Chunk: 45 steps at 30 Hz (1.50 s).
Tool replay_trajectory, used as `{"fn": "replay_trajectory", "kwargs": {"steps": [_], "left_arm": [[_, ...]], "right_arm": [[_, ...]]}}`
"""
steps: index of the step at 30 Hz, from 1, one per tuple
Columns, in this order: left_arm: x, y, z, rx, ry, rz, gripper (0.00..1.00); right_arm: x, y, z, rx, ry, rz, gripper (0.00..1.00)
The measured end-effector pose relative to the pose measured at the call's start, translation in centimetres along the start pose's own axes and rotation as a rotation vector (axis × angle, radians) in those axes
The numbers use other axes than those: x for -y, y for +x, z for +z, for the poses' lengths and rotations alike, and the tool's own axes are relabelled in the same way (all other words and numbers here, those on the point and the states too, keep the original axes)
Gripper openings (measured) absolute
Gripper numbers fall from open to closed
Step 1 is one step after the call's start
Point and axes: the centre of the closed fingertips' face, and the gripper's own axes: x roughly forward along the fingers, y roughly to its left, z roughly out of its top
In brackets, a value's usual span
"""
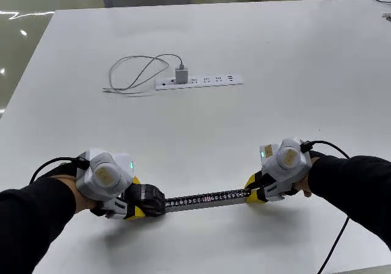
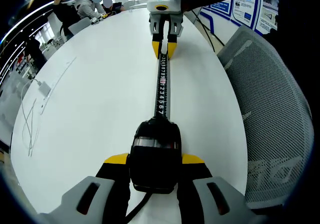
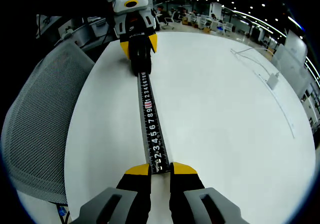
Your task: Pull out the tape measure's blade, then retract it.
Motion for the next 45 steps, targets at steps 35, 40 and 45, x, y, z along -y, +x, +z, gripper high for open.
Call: {"fn": "replay_trajectory", "kwargs": {"steps": [35,40,45], "left_arm": [[-0.1,0.0,0.1,-0.005,0.003,-0.006,0.31],[-0.1,0.0,0.1,-0.003,0.002,-0.007,0.31],[-0.1,0.0,0.1,-0.003,0.002,-0.008,0.31]], "right_arm": [[0.3,-0.7,-1.0,-0.009,0.02,-0.003,0.09],[0.3,-0.7,-1.1,-0.008,0.017,-0.005,0.09],[0.3,-0.8,-1.2,-0.01,0.018,-0.006,0.09]]}}
